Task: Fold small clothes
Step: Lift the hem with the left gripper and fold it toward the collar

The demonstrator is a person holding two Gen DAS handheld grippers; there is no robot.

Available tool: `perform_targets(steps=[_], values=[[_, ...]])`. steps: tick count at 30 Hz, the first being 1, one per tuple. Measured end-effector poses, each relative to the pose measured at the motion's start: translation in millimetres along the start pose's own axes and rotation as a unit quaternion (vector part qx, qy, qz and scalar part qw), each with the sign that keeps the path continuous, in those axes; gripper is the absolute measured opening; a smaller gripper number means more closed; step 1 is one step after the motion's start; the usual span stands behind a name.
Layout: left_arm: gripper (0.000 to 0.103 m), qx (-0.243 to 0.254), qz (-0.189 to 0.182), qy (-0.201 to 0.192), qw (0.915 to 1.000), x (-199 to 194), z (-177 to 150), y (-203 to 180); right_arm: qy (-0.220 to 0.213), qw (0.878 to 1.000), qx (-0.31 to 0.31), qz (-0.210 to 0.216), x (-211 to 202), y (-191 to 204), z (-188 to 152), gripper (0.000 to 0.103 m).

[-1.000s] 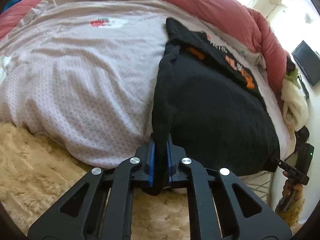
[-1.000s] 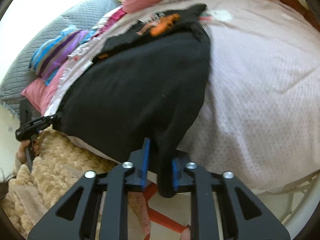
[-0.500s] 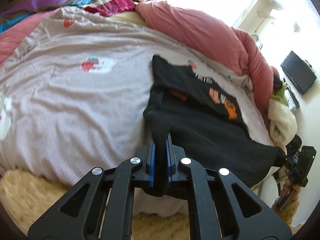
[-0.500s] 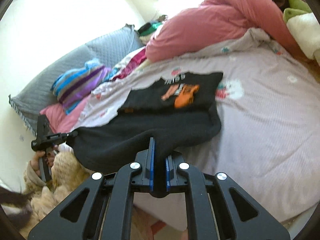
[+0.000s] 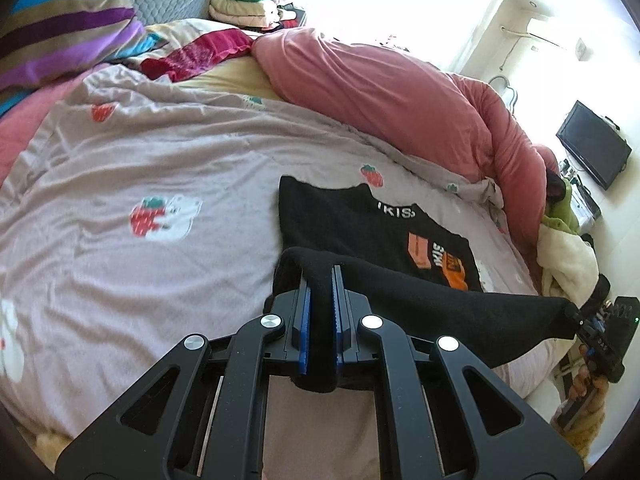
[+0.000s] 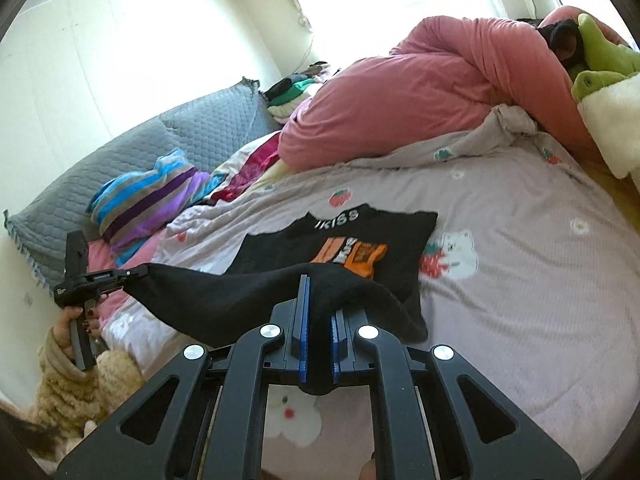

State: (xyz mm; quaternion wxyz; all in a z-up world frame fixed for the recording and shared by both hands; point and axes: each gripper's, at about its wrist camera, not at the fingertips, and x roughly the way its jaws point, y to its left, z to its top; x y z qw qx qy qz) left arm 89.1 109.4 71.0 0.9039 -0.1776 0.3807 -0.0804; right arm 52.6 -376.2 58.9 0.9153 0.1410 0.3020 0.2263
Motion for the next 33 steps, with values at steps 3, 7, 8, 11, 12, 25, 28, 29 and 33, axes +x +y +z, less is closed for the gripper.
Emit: perform_targets(steps=[3, 7, 8, 11, 12, 25, 28, 29, 33], values=[[0.003, 0.001, -0.001, 0.001, 1.0, 11.3, 10.4, -0.3, -0.003, 1.0, 0.01, -0.008, 11.3, -5.0, 8.1, 0.007], [0.003, -0.001, 0.0, 0.002, 1.0, 25.1, 22.8, 1.3, -0.007, 1.0, 0.021, -0.017, 26.0, -11.5, 18.3, 0.007], [0.003, 0.002, 0.002, 0.002, 1.0, 29.8, 25.7, 0.9, -0.008, 1.0, 0.022, -0.018, 27.3, -12.8, 19.2, 0.007], [0.003, 0.005, 0.004, 0.006, 1.0, 41.8, 32.8, 1.6, -0.011, 0.999, 0.031, -0.031, 38.7, -19.4, 26.0, 0.007], [0.003, 0.003, 0.004, 0.007, 1.0, 46.2, 35.1, 2.4, -0.011, 0.999, 0.032, -0.034, 42.8, -21.2, 27.8, 0.007], [0.003, -0.023, 0.002, 0.037, 0.9991, 109.1, 52.6, 25.3, 0.015, 0.996, 0.027, -0.084, 101.5, -37.6, 41.4, 0.007], [0.003, -0.021, 0.006, 0.052, 0.9984, 126.9, 55.3, 29.3, 0.025, 0.994, 0.033, -0.097, 115.8, -43.2, 40.7, 0.007], [0.003, -0.019, 0.007, 0.057, 0.9982, 133.6, 56.2, 30.6, 0.028, 0.994, 0.035, -0.102, 119.7, -44.9, 40.3, 0.007], [0.003, -0.017, 0.006, 0.066, 0.9976, 148.6, 57.1, 36.4, 0.044, 0.991, 0.042, -0.123, 136.2, -52.3, 37.1, 0.007]])
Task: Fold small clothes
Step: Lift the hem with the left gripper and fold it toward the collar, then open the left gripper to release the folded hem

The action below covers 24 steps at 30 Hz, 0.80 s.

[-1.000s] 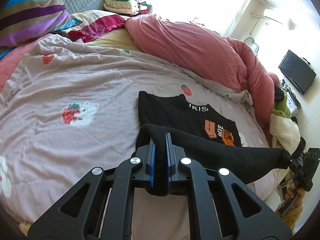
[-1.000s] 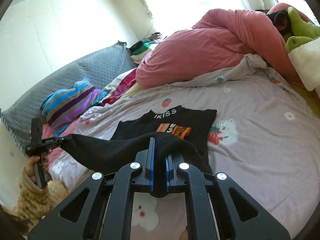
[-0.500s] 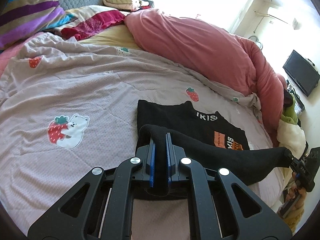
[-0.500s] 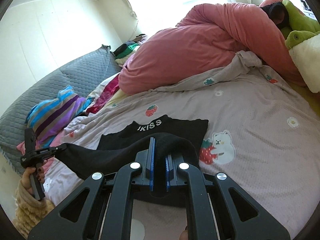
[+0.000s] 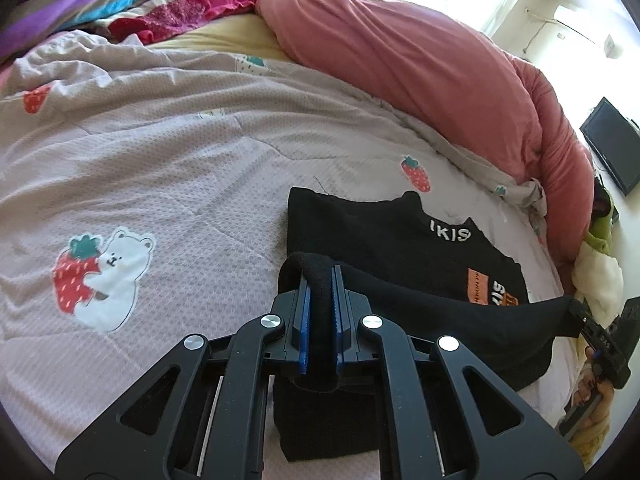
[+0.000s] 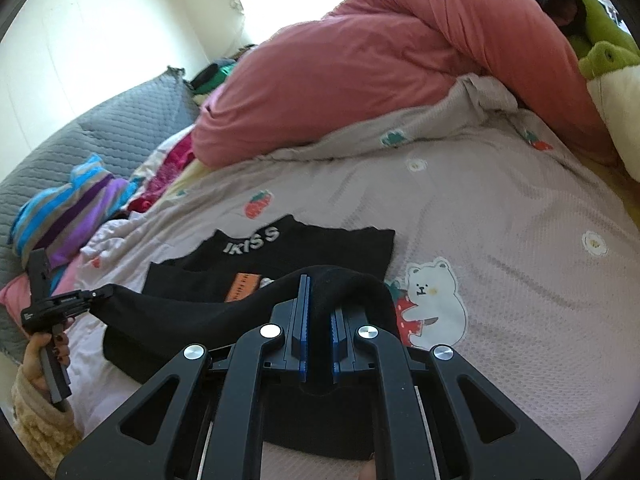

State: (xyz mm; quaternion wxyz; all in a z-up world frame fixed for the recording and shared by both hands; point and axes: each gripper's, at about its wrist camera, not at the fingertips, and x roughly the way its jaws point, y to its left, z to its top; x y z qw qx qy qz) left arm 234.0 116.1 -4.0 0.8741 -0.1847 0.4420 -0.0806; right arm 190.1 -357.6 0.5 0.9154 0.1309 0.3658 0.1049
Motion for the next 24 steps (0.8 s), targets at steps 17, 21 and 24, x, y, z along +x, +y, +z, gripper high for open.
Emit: perform_targets(steps=[17, 21, 24], values=[[0.047, 0.045, 0.006, -0.073, 0.9963, -35.7, -6.9, -1.9, -0.004, 0.996, -0.007, -0.089, 6.8, -2.2, -12.8, 0.063], [0.049, 0.078, 0.014, -0.09, 0.9928, -46.1, -15.7, -17.8, -0.022, 0.996, -0.02, -0.087, -10.4, 4.5, -15.5, 0.063], [0.049, 0.098, 0.003, -0.088, 0.9913, -47.6, -24.8, -34.1, -0.035, 0.995, -0.045, -0.081, -23.1, 18.2, -20.2, 0.063]])
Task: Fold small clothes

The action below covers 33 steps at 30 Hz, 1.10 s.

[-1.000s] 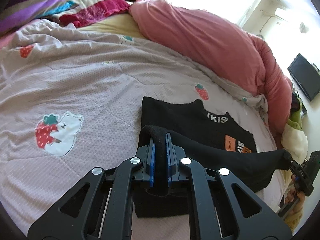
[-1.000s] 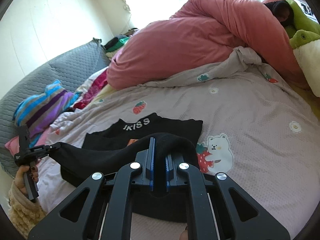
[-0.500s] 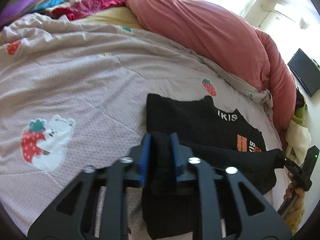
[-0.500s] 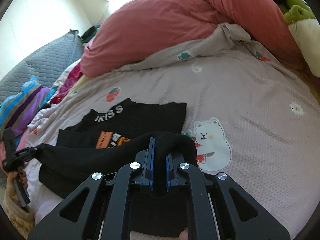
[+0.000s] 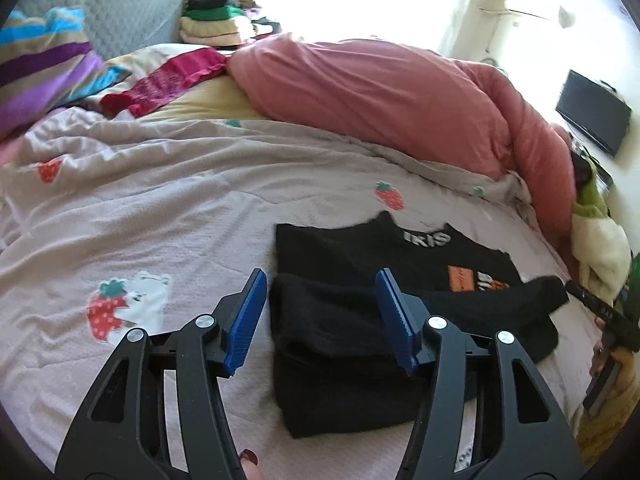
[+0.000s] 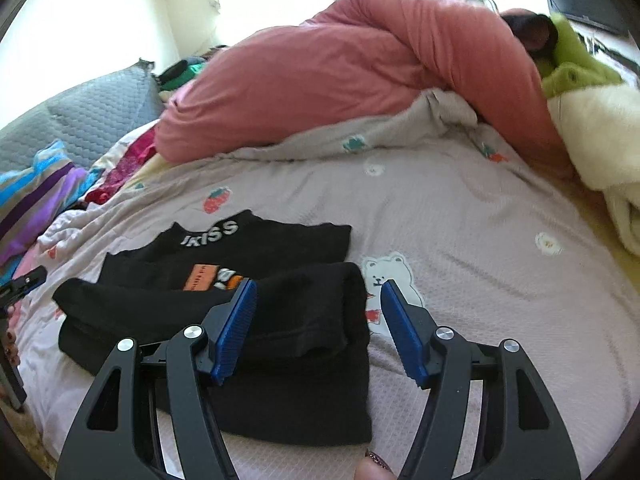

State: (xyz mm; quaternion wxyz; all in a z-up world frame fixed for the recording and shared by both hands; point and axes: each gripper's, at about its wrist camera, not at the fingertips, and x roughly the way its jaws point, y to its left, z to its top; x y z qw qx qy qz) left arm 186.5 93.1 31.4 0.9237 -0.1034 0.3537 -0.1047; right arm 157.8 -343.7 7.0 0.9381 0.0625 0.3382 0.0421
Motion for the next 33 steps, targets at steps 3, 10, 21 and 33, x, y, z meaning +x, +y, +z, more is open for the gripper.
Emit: perform_targets(steps=[3, 10, 21, 33], values=[[0.048, 0.03, -0.009, 0.009, 0.9995, 2.4, -7.7, -20.6, -0.001, 0.999, -0.035, 0.019, -10.9, 18.1, -5.4, 0.061], [0.031, 0.106, -0.018, 0.083, 0.9907, 30.6, -43.2, -60.3, 0.057, 0.988, -0.122, 0.07, -2.9, 68.1, -34.7, 0.033], [0.031, 0.179, 0.049, 0.099, 0.9776, 53.2, -70.7, -72.2, 0.111, 0.986, -0.12, 0.017, 45.0, 69.8, -59.8, 0.032], [0.032, 0.167, 0.034, 0.065, 0.9832, 70.0, -44.0, -69.8, 0.092, 0.989, -0.11, 0.017, 71.2, 70.6, -31.7, 0.031]])
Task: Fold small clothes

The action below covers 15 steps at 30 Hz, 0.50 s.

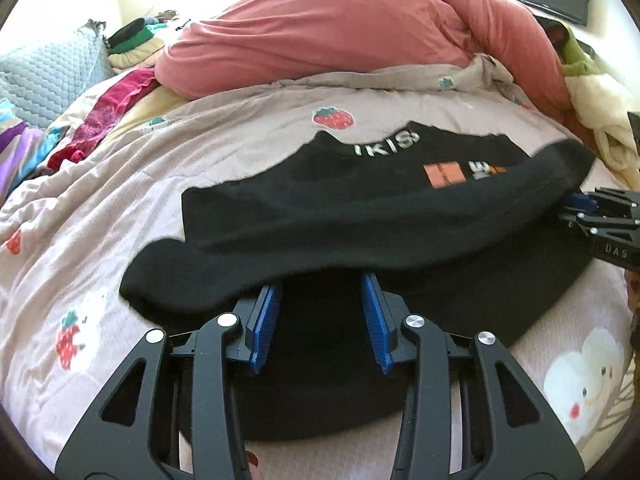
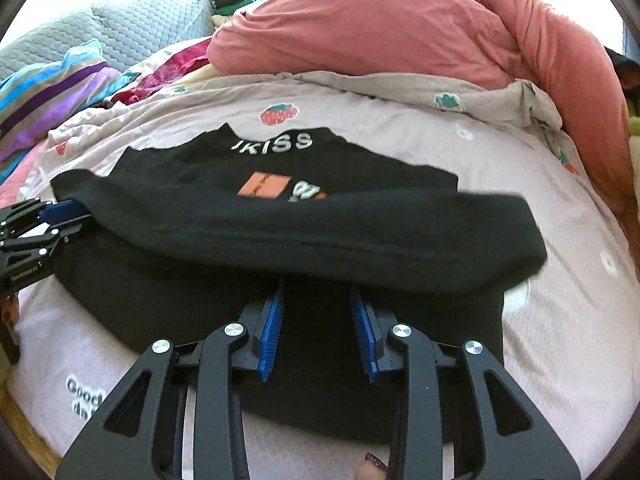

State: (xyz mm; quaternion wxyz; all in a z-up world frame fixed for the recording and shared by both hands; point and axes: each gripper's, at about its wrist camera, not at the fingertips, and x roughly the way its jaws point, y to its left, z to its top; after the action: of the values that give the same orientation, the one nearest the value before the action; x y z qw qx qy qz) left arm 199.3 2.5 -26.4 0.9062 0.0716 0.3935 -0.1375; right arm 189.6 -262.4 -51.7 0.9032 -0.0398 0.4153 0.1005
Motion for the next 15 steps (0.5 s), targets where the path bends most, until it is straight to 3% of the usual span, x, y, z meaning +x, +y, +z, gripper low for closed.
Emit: perform_targets(steps=[6, 11, 15], values=[[0.032, -0.077, -0.034, -0.024, 0.9962, -12.4, 10.8, 33.7, -0.001, 1.0, 0.013, 0.015, 14.6, -8.1, 21.1, 0.031], [0.038, -0.111, -0.032, -0.084, 0.9898, -56.6, 10.6, 59.1, -0.001, 0.999, 0.024, 0.022, 28.7, -12.7, 42.4, 0.031], [0.038, -0.114, -0.046, -0.096, 0.9877, -69.6, 5.4, 62.3, 0.006, 0.998, 0.048, 0.028, 41.5, -21.0, 60.0, 0.031]])
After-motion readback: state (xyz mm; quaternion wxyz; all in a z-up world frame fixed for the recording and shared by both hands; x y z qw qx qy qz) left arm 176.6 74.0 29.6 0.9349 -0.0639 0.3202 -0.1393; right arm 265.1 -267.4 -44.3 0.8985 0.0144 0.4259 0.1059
